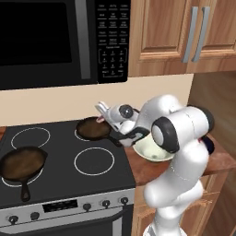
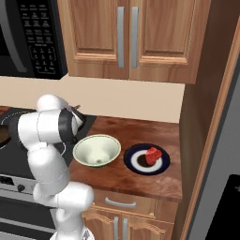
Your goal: Place one of the steaks on the plate and the other in the bowl. Then place the bowl in the fridge.
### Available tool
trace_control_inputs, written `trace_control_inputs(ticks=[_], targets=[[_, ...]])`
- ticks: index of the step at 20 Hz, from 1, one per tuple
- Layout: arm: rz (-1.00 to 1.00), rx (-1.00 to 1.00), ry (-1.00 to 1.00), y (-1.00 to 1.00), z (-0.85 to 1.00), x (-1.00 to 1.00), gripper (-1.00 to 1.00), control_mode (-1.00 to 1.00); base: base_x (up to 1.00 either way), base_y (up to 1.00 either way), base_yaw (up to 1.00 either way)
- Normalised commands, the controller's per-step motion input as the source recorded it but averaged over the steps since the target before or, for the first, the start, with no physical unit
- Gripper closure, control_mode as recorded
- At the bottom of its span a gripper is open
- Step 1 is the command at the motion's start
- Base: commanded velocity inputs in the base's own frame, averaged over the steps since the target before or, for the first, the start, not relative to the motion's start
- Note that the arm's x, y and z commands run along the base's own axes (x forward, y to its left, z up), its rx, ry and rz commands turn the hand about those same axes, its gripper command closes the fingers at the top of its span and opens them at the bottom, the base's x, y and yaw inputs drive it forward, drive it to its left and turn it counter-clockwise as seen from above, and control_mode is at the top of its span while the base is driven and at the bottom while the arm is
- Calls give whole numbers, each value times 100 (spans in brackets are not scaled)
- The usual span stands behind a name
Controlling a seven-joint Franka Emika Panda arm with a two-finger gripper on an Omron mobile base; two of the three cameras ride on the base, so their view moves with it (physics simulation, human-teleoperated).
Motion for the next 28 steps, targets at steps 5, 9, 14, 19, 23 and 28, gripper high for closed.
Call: trace_control_inputs(ticks=[5, 9, 14, 19, 23, 28], targets=[[0, 2, -15, -10, 73, -47, 100, -100, 0, 0, 0], [-3, 0, -2, -35, 87, -57, 100, -100, 0, 0, 0], [-5, 0, 0, -30, 100, -66, 100, -100, 0, 0, 0], [-3, 0, 1, -21, 100, -54, 100, -100, 0, 0, 0], [-1, 0, 15, -32, 93, -59, 100, -100, 0, 0, 0], [-4, -2, 24, -32, 31, -51, 100, -100, 0, 0, 0]])
